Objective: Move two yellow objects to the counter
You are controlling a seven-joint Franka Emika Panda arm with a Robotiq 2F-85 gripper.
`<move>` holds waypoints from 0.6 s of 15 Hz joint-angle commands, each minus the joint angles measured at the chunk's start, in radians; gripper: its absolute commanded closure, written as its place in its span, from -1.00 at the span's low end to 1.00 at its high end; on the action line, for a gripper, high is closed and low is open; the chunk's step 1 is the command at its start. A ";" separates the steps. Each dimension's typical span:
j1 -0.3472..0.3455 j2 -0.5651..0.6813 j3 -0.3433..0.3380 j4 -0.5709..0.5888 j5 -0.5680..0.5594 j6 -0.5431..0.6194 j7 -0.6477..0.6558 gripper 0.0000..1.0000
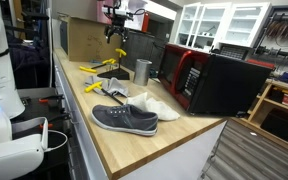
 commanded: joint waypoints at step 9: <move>0.024 0.026 0.038 0.026 0.016 -0.015 -0.249 -1.00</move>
